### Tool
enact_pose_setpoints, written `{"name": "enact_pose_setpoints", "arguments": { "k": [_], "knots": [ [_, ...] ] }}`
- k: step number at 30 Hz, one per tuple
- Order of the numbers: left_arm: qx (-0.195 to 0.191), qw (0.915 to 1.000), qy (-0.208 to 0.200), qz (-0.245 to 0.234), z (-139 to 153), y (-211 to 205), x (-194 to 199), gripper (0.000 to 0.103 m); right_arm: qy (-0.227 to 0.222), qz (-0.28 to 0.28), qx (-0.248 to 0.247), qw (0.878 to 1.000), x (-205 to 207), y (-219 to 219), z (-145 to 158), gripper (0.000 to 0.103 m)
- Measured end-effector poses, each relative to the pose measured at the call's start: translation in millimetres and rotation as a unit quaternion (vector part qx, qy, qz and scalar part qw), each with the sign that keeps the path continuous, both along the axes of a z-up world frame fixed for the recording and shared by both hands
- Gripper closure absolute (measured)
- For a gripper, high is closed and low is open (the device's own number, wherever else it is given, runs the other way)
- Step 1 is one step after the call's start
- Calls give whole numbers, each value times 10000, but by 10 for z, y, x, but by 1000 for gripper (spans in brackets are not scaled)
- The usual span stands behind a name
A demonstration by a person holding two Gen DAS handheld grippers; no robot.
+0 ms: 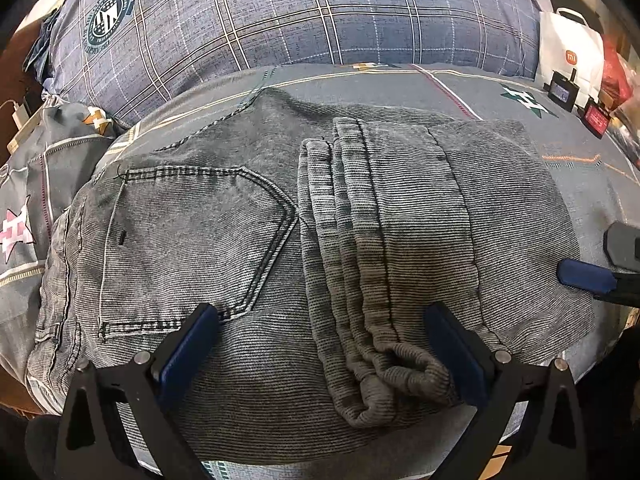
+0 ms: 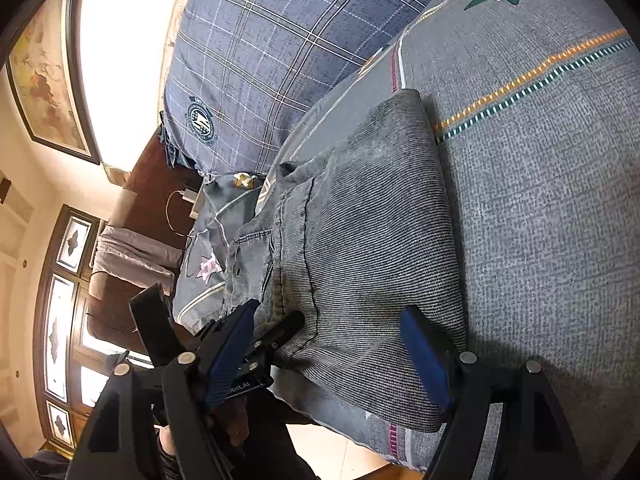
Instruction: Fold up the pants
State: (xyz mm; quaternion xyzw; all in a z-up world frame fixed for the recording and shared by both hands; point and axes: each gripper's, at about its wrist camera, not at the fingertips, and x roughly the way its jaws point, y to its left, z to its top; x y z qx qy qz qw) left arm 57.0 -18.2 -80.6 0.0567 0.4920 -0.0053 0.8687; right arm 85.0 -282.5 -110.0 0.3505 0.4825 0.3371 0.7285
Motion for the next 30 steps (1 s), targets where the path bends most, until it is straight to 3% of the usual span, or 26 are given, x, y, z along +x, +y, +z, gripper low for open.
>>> {"name": "enact_pose_setpoints", "arguments": {
  "k": [5,9,13,16,20,23,26,28,30],
  "knots": [
    [-18,10000,-47,-11,-1,-6,-14,0,-113,-93,153,9998,19,29,252,24],
    [-62,10000,-36,-52,15,4,-53,0,-324,-17,-198,9993,314,211,471,24],
    [-106,9999,-28,-80,10,16,-36,0,-117,-304,-510,9982,741,259,404,24],
    [-131,9999,-45,-99,6,22,-32,0,351,-537,-417,9971,959,215,170,24],
    [-165,9997,-68,-147,-3,31,-32,0,343,-659,-422,9963,983,179,221,24],
    [-182,9997,-85,-123,-11,27,-26,0,-64,-579,-547,9968,844,215,431,24],
    [-176,9998,-53,-119,-7,17,-14,0,74,-720,-1124,9910,874,184,343,24],
    [-217,9996,-15,-166,-2,29,-5,0,244,-857,-742,9933,920,79,237,24],
    [-242,9995,14,-195,8,30,7,0,156,-931,-651,9934,848,18,361,24]
  ]
}}
